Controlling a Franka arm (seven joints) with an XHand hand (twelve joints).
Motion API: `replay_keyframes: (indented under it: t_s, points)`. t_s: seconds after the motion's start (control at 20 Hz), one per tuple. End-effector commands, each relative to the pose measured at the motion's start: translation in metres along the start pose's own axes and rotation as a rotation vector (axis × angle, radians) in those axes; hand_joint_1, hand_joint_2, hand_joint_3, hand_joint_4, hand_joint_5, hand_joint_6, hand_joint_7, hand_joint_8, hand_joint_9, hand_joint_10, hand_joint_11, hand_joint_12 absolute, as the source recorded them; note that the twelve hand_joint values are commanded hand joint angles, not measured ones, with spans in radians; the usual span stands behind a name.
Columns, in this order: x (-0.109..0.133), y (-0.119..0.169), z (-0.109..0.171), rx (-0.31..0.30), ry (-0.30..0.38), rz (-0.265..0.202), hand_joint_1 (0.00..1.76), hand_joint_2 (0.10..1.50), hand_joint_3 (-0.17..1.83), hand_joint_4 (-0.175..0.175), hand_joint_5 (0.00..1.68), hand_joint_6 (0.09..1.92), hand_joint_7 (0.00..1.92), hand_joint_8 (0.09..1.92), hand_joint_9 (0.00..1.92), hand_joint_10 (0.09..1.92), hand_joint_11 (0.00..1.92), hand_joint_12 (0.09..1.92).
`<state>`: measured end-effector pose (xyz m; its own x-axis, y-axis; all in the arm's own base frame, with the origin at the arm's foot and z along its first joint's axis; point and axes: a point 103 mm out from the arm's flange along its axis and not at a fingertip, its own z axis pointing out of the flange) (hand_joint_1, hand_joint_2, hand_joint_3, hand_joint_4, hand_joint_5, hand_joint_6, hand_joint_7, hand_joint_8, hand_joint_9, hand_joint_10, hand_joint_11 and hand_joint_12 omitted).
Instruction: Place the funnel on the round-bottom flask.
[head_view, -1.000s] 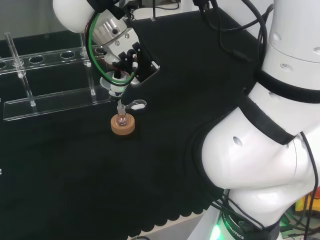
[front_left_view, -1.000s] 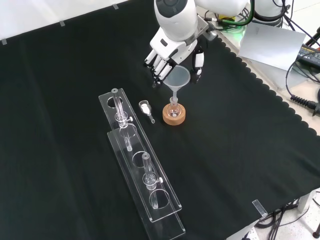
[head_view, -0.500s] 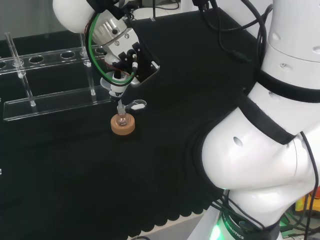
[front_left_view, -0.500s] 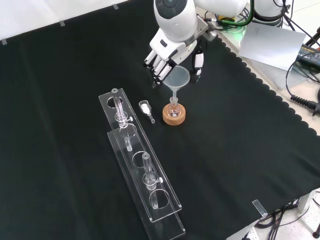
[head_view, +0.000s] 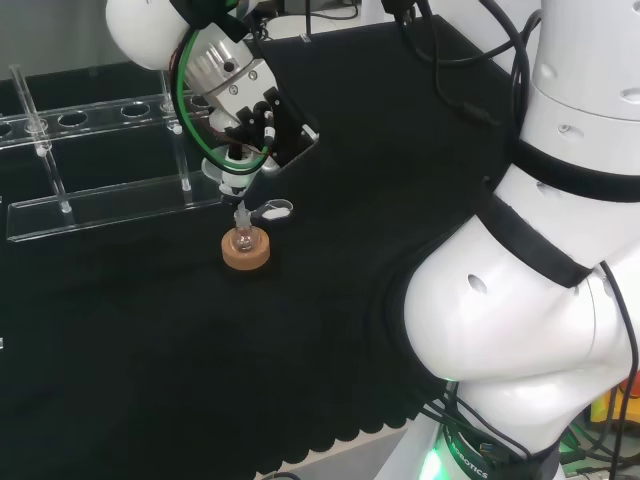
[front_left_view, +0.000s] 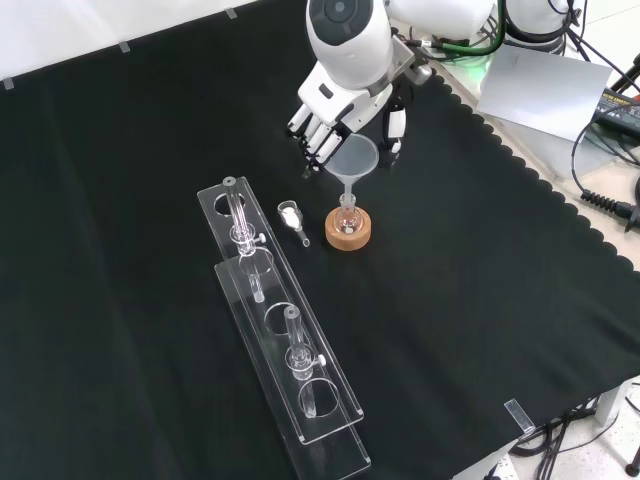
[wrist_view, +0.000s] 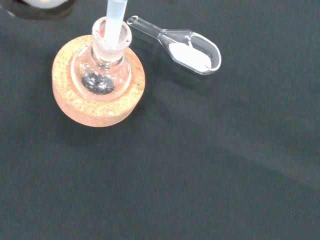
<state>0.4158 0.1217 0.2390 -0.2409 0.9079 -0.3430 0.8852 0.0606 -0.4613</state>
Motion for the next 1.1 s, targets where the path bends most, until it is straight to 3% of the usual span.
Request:
replay_keyframes:
  t_s: [0.05, 1.1]
  points:
    - [0.0, 0.001, 0.001, -0.001, -0.005, -0.002, 0.72, 0.75, 0.49, -0.043, 0.53, 0.09, 0.47, 0.68, 0.66, 0.56, 0.24, 1.37]
    - [0.007, 0.01, 0.013, 0.017, -0.008, -0.014, 0.72, 0.75, 0.49, -0.044, 0.53, 0.09, 0.44, 0.69, 0.65, 0.56, 0.24, 1.37]
